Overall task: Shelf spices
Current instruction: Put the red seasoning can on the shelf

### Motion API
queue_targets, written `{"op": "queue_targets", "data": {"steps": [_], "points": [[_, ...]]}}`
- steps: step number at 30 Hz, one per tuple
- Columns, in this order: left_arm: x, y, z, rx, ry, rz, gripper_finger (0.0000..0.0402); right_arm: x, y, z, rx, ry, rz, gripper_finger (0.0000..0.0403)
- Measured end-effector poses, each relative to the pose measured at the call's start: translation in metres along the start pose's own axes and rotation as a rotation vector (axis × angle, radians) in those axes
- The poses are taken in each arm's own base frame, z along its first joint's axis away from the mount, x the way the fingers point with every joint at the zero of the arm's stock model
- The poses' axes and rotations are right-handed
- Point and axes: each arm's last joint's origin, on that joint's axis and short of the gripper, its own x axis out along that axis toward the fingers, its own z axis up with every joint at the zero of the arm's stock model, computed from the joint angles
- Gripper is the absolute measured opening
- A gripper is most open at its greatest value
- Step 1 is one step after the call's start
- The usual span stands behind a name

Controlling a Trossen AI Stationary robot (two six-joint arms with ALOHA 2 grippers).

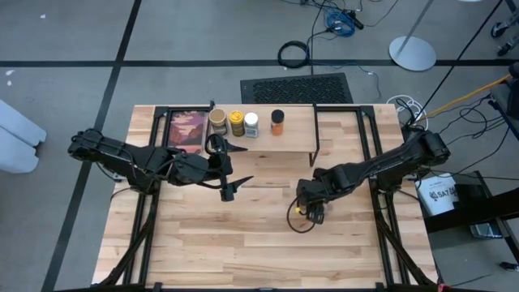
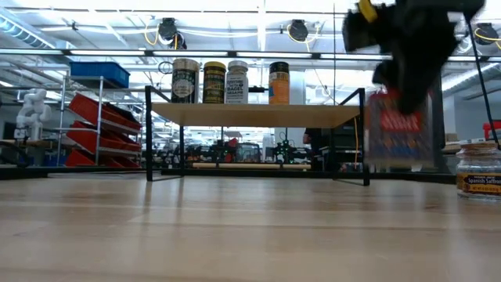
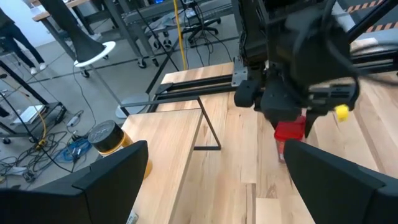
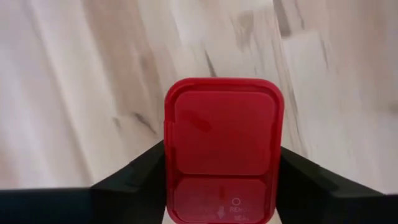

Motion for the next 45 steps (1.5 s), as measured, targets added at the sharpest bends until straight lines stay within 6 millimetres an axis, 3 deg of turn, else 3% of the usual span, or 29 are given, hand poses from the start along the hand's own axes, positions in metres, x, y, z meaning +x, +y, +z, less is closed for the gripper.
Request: {"op": "queue_targets", "data": {"steps": [6,12,19,23,29,34,39,45], "points": [[0.0,0.0,0.0,0.0,0.0,0.0,0.0384,-0.049,0.007,0.022,-0.054,-0.054,0.029,0.0209],[0.0,0.0,0.0,0.0,0.0,0.0,0.0384,-0.113,-0.003,0.048,-0.123,-0.165,0.043,0.0218],[0.0,0.0,0.0,0.0,0.0,0.0,0.0384,-0.172,-0.043,0.065,-0.23,-0.263,-0.079,0.0216],[0.0,0.0,0.0,0.0,0.0,0.0,0.0384,-0.192,-0.073,0.073,-0.264,-0.314,-0.168,0.0217],[0.0,0.0,0.0,0.0,0.001,0.0,0.0384,-0.2,-0.116,0.079,-0.282,-0.305,-0.264,0.0216],[0.0,0.0,0.0,0.0,0.0,0.0,0.0384,-0.195,-0.145,0.087,-0.287,-0.272,-0.309,0.0217],[0.0,0.0,0.0,0.0,0.0,0.0,0.0384,-0.181,-0.168,0.101,-0.296,-0.224,-0.329,0.0217],[0.0,0.0,0.0,0.001,0.001,0.0,0.0384,-0.147,-0.187,0.12,-0.286,-0.121,-0.244,0.0217]]}}
